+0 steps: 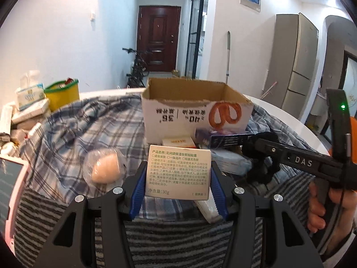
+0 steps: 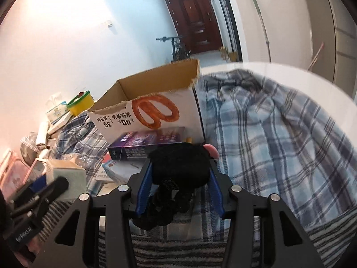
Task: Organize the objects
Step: 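Carry the cream box with the left tool over the open cardboard box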
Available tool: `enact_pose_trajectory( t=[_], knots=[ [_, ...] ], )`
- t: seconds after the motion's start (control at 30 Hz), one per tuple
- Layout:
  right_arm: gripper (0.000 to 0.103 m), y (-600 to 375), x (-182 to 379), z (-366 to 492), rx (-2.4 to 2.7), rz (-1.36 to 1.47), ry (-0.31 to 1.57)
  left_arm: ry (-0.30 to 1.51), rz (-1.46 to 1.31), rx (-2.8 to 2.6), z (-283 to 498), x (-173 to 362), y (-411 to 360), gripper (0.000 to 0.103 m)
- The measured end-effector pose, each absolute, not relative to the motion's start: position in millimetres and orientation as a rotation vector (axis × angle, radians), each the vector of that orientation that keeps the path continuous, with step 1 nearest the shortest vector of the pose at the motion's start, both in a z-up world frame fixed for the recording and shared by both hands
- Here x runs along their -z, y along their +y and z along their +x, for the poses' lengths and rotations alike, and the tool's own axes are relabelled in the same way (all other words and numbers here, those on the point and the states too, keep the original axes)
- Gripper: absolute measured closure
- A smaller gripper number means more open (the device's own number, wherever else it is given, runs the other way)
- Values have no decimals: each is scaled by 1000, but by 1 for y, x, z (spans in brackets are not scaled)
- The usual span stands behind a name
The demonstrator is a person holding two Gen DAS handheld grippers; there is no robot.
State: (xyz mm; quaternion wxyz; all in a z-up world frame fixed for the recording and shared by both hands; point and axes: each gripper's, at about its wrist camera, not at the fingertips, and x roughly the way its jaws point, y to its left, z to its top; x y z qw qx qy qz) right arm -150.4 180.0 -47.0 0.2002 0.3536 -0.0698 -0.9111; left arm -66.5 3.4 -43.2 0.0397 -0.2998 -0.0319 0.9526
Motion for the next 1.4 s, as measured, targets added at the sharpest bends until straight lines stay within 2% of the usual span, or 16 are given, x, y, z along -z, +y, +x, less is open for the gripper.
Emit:
enact_pose_trajectory(
  t=[0.33, 0.6, 0.73, 0.9, 0.97, 1.13, 1.4],
  knots=[
    [57, 207, 24, -109, 2708, 663, -299, -186, -768, -2951, -47, 34, -10, 48],
    [57, 204, 10, -89, 2723, 487, -249, -28, -506, -3031, -15, 19, 8, 48],
    [57, 201, 5, -79, 2732, 409, -218, 59, -529, -3152, -10, 15, 16, 47],
    [57, 209, -22, -63, 2713, 364, -192, -144, -623, -3017, -19, 5, -5, 47],
    [57, 214, -43, -52, 2722, 268, -152, -197, -629, -3000, -24, -4, -14, 47],
    [57, 207, -84, -50, 2760, 128, 9, -148, -504, -3047, -36, -43, -12, 47],
    [57, 178, -129, -86, 2721, 40, -6, -97, -209, -3048, -47, -118, 2, 47]
  ],
)
